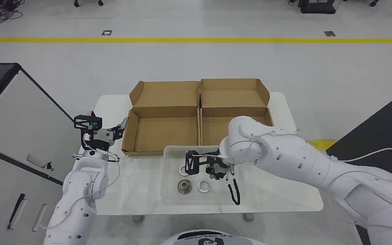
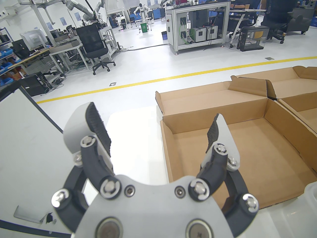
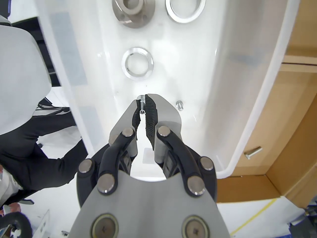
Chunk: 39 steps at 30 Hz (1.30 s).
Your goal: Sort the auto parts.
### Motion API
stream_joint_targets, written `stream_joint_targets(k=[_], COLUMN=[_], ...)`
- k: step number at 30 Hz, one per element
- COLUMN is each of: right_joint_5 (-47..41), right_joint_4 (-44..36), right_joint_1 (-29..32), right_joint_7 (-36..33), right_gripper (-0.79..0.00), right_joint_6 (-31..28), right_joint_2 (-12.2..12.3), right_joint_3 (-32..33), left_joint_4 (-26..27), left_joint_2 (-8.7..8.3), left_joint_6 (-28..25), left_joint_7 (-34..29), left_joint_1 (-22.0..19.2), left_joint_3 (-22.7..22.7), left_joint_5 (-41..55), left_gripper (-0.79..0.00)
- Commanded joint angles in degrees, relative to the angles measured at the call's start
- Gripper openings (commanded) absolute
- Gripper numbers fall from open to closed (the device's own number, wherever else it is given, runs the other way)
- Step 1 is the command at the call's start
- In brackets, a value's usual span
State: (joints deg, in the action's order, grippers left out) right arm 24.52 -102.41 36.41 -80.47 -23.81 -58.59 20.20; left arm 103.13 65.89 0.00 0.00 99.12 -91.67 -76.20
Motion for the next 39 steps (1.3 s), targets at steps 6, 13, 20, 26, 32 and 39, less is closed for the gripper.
stream_joint_targets(k=[6,13,20,26,32,39], right_joint_5=[-4.4,-7.4,-9.4,-11.8,-14.9,-13.0], right_joint_4=[0.4,4.2,8.5,10.3,9.4,8.3], right_joint_1=[-0.5,-1.8,-2.1,-2.8,-3.4,-4.4], right_joint_7=[8.2,16.4,26.5,35.2,41.9,52.8], right_gripper=[-0.785,-0.785,-0.785,-0.785,-0.785,-0.785], right_joint_6=[-8.2,-16.4,-26.5,-34.2,-34.2,-34.2], right_joint_2=[2.3,5.4,9.3,11.0,10.2,8.4], right_joint_3=[1.7,3.0,5.1,5.2,4.9,3.6], left_joint_4=[0.0,0.0,0.0,0.0,0.0,0.0], left_joint_2=[0.00,0.00,0.00,0.00,0.00,0.00], left_joint_6=[0.0,0.0,0.0,0.0,0.0,0.0], left_joint_7=[0.0,0.0,0.0,0.0,0.0,0.0], left_joint_1=[0.0,0.0,0.0,0.0,0.0,0.0], left_joint_3=[0.0,0.0,0.0,0.0,0.0,0.0], left_joint_5=[0.0,0.0,0.0,0.0,0.0,0.0], left_gripper=[0.000,0.000,0.000,0.000,0.000,0.000])
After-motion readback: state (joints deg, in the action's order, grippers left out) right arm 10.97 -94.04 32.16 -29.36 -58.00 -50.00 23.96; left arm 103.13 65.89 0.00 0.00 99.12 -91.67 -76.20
